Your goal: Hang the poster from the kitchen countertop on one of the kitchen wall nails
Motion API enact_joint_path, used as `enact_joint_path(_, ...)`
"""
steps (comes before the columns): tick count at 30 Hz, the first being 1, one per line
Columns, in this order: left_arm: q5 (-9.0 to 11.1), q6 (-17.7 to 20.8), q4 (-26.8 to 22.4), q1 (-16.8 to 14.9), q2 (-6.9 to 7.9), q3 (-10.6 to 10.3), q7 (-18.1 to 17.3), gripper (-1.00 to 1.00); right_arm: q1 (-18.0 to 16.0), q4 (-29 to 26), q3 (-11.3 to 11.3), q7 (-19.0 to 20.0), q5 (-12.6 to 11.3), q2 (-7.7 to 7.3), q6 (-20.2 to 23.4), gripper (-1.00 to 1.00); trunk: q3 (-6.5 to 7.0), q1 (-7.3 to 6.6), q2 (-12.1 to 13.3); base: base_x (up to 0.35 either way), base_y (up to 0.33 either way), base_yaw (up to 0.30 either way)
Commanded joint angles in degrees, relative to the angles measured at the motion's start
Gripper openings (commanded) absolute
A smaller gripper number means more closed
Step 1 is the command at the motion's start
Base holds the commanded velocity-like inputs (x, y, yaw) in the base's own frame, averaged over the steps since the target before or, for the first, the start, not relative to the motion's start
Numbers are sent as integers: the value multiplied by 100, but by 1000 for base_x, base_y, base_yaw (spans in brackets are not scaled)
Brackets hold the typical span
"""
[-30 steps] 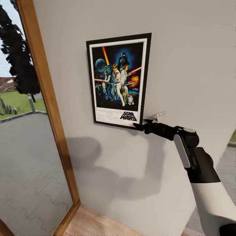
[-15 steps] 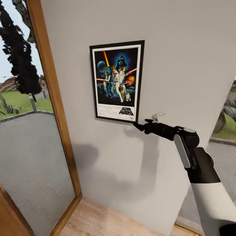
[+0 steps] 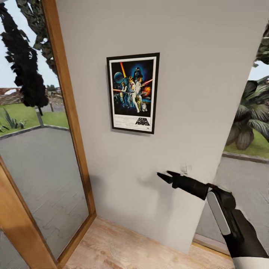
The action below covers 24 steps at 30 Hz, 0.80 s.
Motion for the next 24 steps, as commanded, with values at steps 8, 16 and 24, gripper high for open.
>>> enact_joint_path(8,-58,-51,8,-3,4,42,-22,100,1361,930,-159,502,4,-70,-1090,100,-2,1,-4,-43,0,0)
enact_joint_path(16,-64,-48,8,-3,2,31,-20,100,2035,3286,-180,583,272,-234,-2876,100,-2,1,-4,-6,0,0)
enact_joint_path(24,-65,-41,8,-3,-11,12,-12,100,2146,5535,-188,553,341,-497,-3960,100,-2,1,-4,0,0,0)
